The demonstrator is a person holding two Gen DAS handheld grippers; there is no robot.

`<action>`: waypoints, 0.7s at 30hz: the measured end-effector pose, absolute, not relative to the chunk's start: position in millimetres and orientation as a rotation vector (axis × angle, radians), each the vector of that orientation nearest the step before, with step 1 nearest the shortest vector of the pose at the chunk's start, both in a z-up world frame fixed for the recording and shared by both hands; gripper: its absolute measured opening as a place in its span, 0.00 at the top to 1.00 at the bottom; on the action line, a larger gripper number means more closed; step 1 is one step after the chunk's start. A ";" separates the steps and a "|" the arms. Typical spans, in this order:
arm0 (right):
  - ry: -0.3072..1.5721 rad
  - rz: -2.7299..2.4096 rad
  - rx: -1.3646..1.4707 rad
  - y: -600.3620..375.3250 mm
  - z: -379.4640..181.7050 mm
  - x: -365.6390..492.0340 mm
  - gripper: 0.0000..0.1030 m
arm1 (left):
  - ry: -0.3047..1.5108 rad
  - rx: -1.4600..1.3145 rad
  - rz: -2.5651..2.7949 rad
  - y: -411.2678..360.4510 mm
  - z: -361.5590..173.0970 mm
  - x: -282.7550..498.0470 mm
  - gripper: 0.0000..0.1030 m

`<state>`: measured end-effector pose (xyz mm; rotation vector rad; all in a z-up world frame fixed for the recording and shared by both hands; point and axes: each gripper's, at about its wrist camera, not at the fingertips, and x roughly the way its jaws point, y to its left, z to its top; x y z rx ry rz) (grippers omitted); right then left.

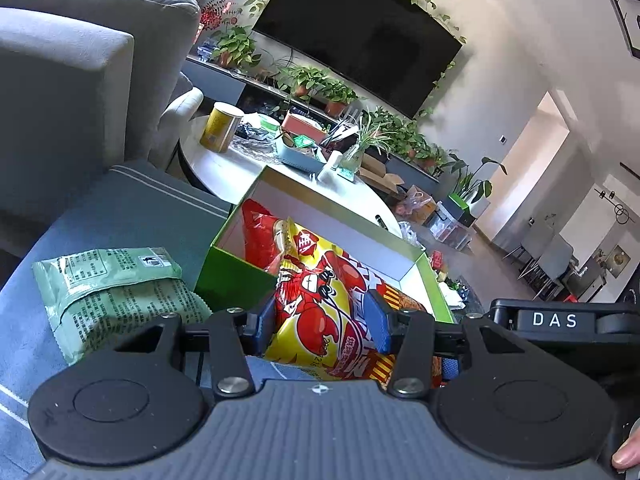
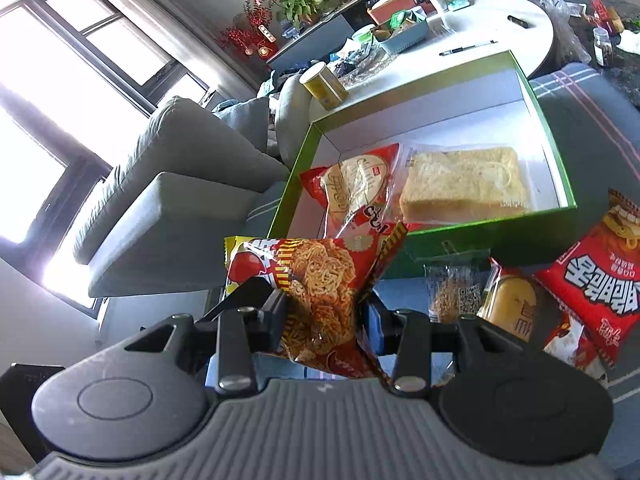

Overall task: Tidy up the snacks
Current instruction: 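Lower the red snack bag into the box with the right gripper while the left drops the crab bag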

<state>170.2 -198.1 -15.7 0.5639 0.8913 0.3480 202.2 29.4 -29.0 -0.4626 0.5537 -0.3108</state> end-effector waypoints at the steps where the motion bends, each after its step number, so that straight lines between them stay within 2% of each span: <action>1: 0.890 0.349 0.567 -198.7 -14.7 170.8 0.27 | 0.550 -0.461 -0.312 28.8 -27.9 201.9 0.58; 21: 0.828 0.309 0.540 -206.5 17.1 177.8 0.25 | 0.501 -0.476 -0.356 19.0 -6.2 215.8 0.58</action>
